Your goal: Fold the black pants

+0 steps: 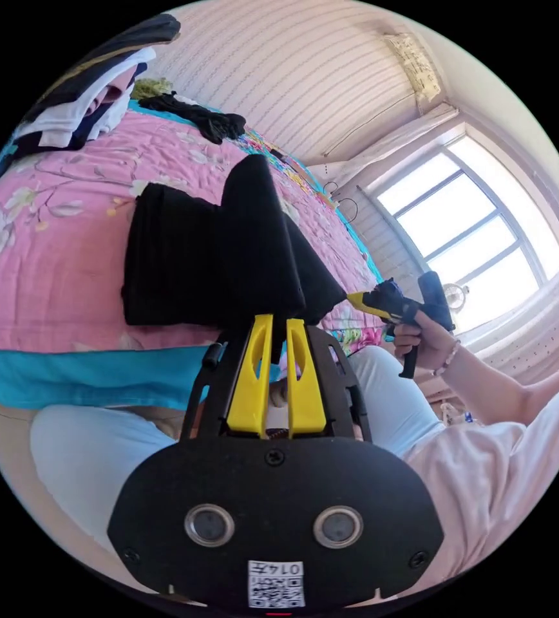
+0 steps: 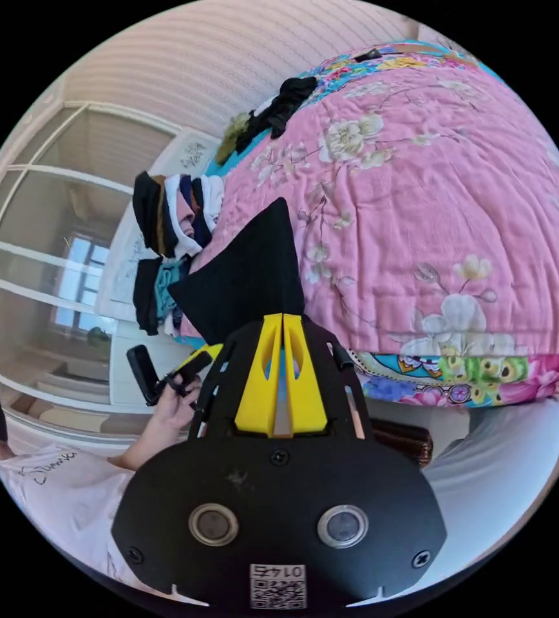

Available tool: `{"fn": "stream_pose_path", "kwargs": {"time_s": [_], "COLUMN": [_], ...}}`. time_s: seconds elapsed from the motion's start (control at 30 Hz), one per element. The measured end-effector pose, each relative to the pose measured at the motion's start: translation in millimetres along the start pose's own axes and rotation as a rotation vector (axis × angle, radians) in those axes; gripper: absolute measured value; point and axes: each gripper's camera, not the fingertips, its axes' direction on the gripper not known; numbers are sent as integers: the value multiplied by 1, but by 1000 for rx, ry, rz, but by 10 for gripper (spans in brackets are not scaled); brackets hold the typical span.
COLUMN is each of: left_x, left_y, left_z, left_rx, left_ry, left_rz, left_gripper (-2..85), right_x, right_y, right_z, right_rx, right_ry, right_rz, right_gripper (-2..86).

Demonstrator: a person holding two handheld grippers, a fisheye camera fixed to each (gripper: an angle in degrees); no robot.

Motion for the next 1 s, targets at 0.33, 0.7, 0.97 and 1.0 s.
{"fn": "stream_pose_path", "kwargs": {"time_s": [0.33, 0.7, 0.97, 1.0], "left_x": [47, 66, 43, 36], "left_y": [-29, -39, -80, -93], "left_z": [28, 42, 30, 40], "left_rx": [42, -10, 111, 67], "left_ry": [-127, -158, -401, -411], "left_rz": [73, 108, 5, -23], "left_gripper": [50, 22, 87, 94], "right_x": [-141, -152, -118, -113], "right_y": [6, 0, -6, -5], "right_z": [-11, 15, -98, -122], "right_rx": [201, -75, 69, 102], "right_ry": [348, 238, 263, 302], "right_rz": [-630, -674, -527, -517], "right_gripper": [62, 22, 10, 10]}}
